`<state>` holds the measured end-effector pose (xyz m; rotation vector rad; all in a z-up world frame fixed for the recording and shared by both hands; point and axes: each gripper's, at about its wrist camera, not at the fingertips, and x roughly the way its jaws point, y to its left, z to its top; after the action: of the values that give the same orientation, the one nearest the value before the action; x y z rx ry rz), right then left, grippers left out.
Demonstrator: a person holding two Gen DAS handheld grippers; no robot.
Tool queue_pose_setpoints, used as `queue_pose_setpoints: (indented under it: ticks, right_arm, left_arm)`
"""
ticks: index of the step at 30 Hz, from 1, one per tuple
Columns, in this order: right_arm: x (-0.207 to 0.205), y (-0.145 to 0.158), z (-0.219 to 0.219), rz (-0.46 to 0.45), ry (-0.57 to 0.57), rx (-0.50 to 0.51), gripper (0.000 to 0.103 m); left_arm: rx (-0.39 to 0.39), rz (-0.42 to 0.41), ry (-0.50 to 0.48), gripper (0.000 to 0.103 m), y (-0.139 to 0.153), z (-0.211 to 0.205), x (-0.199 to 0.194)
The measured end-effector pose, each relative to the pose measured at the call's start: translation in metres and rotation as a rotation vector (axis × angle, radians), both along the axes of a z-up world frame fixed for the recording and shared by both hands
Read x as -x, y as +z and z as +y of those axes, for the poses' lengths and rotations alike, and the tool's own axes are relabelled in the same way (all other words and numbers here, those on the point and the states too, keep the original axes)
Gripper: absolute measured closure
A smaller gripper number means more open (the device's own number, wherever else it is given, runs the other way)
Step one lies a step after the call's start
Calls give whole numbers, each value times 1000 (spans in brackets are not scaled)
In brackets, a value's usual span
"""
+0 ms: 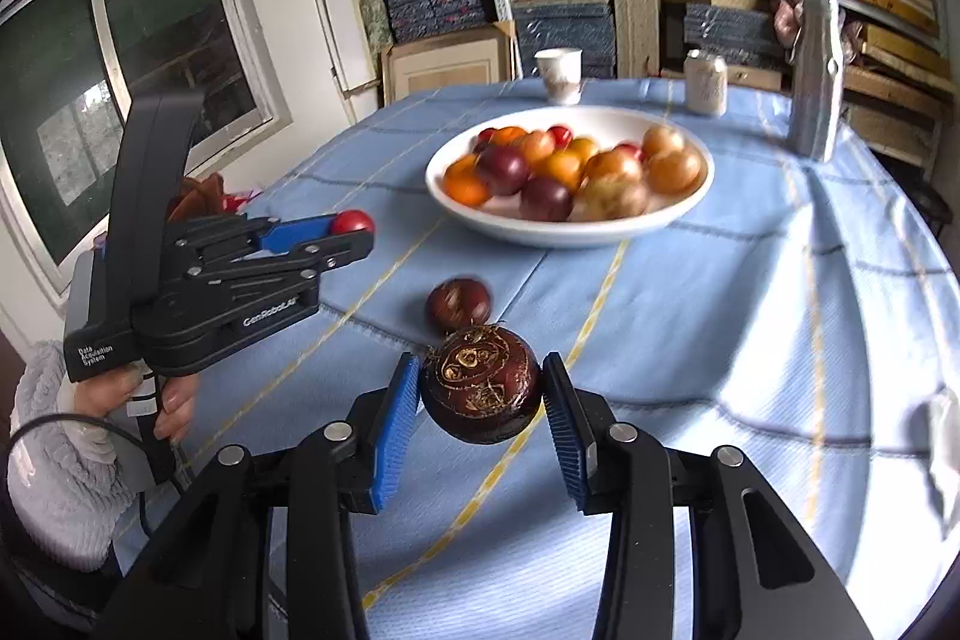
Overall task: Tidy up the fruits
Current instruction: 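Carry the tomato and mangosteen into the white bowl and open both tools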
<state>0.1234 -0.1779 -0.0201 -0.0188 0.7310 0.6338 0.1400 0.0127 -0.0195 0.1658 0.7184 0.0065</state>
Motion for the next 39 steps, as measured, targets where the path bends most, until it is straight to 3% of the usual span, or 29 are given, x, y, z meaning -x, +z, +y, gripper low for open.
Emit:
queue_pose_setpoints:
  ticks: [6,15,27,39]
  right_arm:
    - [-17,39,-5,-95,-32,28,61]
    - [-73,63,7,-146,-86,46,61]
    - [-168,27,32,-68,-176,47,61]
    - [-202,1,40,-36,-176,66,60]
  left_arm:
    - [-7,-34,11,78,19,1,-17]
    - [0,-64,17,78,40,-3,-57]
    - [24,-46,16,78,32,-10,-134]
    - [51,7,24,76,-3,-5,-176]
